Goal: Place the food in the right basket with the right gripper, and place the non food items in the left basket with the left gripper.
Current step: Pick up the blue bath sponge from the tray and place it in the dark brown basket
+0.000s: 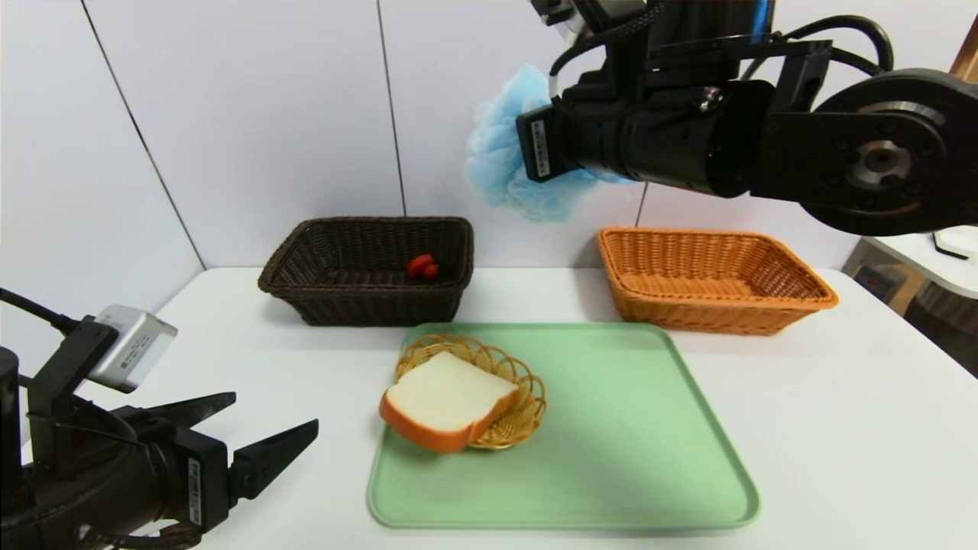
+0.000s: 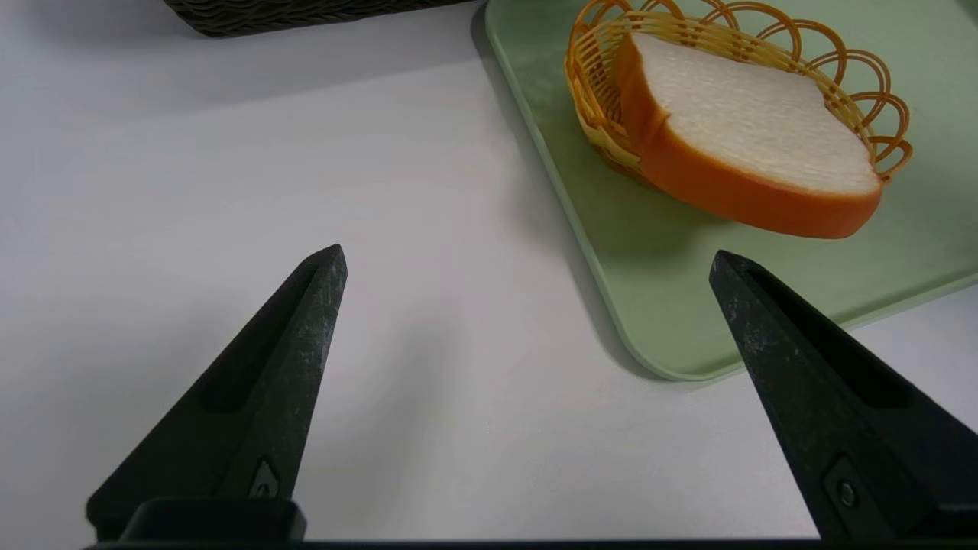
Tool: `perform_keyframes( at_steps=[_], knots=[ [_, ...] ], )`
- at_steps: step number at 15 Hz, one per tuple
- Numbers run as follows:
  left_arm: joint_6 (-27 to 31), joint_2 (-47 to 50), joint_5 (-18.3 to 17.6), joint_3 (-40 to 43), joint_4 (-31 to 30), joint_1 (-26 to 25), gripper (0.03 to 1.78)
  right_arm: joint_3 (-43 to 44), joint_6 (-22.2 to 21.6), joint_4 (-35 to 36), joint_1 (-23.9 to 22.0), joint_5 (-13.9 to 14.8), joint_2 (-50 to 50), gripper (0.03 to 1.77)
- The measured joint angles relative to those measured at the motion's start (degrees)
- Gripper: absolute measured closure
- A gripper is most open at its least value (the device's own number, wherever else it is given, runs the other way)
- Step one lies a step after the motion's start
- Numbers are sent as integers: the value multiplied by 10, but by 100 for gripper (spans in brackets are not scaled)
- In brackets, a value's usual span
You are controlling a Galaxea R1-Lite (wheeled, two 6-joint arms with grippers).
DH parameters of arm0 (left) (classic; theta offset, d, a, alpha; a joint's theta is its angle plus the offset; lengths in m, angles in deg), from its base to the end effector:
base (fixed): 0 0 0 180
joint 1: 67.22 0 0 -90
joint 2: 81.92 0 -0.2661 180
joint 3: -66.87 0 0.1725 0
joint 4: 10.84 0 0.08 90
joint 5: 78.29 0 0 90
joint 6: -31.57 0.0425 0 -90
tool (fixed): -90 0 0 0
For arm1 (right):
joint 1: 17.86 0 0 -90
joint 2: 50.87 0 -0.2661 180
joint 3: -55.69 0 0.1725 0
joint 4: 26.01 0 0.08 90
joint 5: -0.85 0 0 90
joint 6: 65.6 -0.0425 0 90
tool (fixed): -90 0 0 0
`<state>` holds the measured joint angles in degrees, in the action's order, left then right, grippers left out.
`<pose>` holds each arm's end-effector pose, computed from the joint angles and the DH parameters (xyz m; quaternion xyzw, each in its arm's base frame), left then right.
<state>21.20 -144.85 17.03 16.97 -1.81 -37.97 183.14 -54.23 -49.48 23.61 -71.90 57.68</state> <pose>0.1418 -0.0749 0.1521 -0.0302 0.2003 -0.1861 0.9614 0.2841 0.2343 0.2985 -0.1162 0.0138 0.2120 0.9702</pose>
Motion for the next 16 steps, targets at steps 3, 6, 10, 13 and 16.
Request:
perform_keyframes(
  at_steps=[3, 6, 10, 13, 16],
  knots=[
    [0, 1, 0, 0, 0, 0, 12, 70, 10, 2, 3, -5, 49, 171],
    [-1, 2, 1, 1, 0, 0, 12, 100, 41, 57, 11, -32, 101, 171],
    [0, 7, 1, 5, 1, 0, 12, 104, 79, 135, 20, -47, 166, 171],
    [0, 10, 1, 11, 1, 0, 12, 105, 84, 141, 26, -61, 200, 171],
    [0, 11, 1, 13, 1, 0, 12, 106, 84, 157, 27, -58, 234, 171]
  ],
)
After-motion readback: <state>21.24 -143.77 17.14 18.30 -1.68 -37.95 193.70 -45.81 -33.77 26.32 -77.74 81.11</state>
